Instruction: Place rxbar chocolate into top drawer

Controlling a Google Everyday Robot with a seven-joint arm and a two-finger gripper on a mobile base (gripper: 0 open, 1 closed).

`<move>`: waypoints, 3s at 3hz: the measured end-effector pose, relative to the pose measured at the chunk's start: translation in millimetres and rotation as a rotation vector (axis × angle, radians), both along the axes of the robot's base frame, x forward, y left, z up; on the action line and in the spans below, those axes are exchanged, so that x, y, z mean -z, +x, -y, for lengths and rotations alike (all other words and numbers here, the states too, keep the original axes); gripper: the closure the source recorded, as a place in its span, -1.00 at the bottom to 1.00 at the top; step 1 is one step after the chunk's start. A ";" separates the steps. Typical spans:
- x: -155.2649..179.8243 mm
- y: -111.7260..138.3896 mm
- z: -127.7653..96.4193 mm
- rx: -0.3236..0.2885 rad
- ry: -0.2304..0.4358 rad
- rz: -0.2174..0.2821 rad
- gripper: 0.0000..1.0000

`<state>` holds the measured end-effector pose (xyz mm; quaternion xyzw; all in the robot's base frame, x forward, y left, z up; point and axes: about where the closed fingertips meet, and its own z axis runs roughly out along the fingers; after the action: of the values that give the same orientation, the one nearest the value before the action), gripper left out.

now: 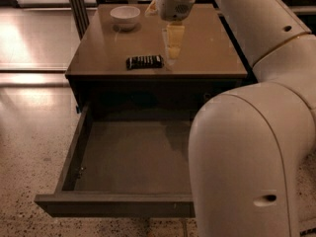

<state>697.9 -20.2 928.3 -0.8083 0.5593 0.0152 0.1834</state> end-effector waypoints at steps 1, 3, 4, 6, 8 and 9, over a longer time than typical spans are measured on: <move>20.2 35.9 -32.9 -0.058 -0.006 0.012 -1.00; 56.8 69.0 -30.5 0.041 -0.058 -0.011 -1.00; 75.1 86.1 -12.8 0.174 -0.057 -0.019 -1.00; 96.9 82.0 -8.2 0.168 -0.039 -0.077 -1.00; 109.9 82.3 -15.1 0.138 0.052 -0.107 -0.93; 109.9 82.3 -15.1 0.138 0.052 -0.107 -0.47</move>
Offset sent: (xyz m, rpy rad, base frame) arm 0.0736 0.0324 -0.0275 -0.1188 0.1801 0.1410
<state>780.2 -5.1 818.4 -0.7610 0.6219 0.0602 0.1747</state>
